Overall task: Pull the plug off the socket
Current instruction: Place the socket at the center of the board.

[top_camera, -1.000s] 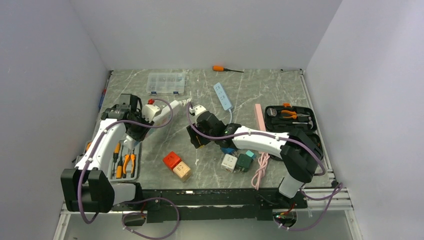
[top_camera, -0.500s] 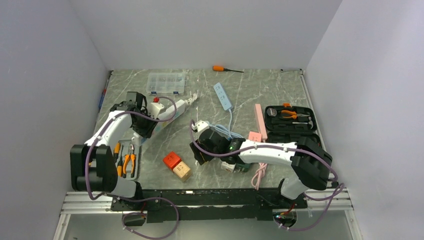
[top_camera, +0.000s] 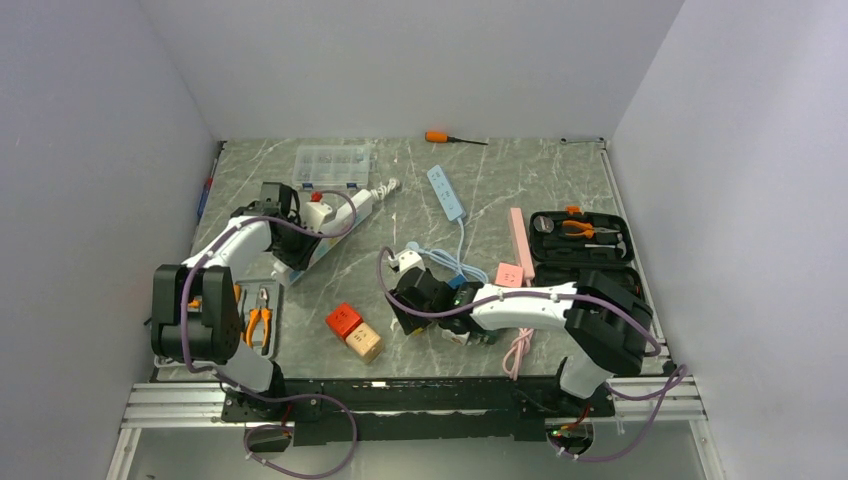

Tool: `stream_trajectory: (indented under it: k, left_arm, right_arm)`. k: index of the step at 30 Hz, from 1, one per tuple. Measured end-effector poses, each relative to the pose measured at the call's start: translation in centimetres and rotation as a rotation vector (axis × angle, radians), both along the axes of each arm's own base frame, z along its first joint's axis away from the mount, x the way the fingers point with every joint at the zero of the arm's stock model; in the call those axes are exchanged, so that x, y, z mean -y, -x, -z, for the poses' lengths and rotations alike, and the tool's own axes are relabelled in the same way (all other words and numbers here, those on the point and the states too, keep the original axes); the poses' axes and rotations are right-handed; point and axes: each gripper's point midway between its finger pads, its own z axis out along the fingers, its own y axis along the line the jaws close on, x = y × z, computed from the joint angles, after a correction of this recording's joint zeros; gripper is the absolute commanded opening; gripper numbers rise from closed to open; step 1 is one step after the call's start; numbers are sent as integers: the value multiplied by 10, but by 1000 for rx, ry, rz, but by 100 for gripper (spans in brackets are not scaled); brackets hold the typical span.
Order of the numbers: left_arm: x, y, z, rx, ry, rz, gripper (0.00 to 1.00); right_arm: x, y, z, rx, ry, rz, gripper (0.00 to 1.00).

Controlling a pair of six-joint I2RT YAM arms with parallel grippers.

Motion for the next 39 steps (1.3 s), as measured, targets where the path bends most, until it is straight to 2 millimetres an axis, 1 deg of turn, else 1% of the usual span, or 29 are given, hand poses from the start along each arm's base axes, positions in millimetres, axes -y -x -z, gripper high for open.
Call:
stream_trajectory:
  k: [1,3,5,6,7,8,9,10,12,16,22,26,30,32,33,35,37,38,39]
  left_arm:
    - [0,0,2,-1,1,-1,39]
    - [0,2,5,-6,3,-1,43]
    - [0,6,8,-17,3,-1,55]
    - [0,9,8,-28,3,0,58]
    - [1,11,9,-37,5,4,72]
    - [2,13,9,-46,10,4,79]
    - [2,16,8,-53,13,9,96]
    - [3,19,7,-61,19,11,99]
    - [6,25,2,-67,32,20,99]
    - [9,33,-17,-55,56,26,99]
    - [18,38,-60,0,103,65,99]
    - [28,50,-83,17,153,105,99]
    - [34,66,-93,7,191,133,99]
    - [36,73,-95,-3,202,139,99]
    - [36,75,-95,-11,206,139,99]
    - [37,80,-95,-28,209,136,99]
    - [36,84,-94,-43,209,131,99]
    - [36,84,-94,-44,208,130,99]
    - [36,85,-95,-43,208,128,99]
  right_arm:
    - [1,0,3,-2,10,2,0]
    - [3,-1,9,-5,27,7,0]
    - [4,-1,15,-8,41,10,0]
    - [5,-1,17,-11,48,11,0]
    - [5,-1,19,-12,55,12,0]
    - [6,-1,21,-13,60,13,0]
    - [6,-1,23,-15,65,14,0]
    - [6,-1,25,-16,68,14,0]
    - [6,-3,27,-12,71,18,0]
    - [0,-8,27,2,63,26,0]
    - [-4,-14,28,13,51,37,0]
    - [-4,-19,27,14,42,52,0]
    - [2,-26,26,13,45,77,0]
    - [12,-31,25,15,65,98,0]
    - [18,-35,23,15,77,112,0]
    - [30,-48,11,22,76,153,0]
    - [41,-67,-8,40,52,211,0]
    - [50,-84,-24,59,26,262,0]
    - [59,-98,-34,76,10,304,0]
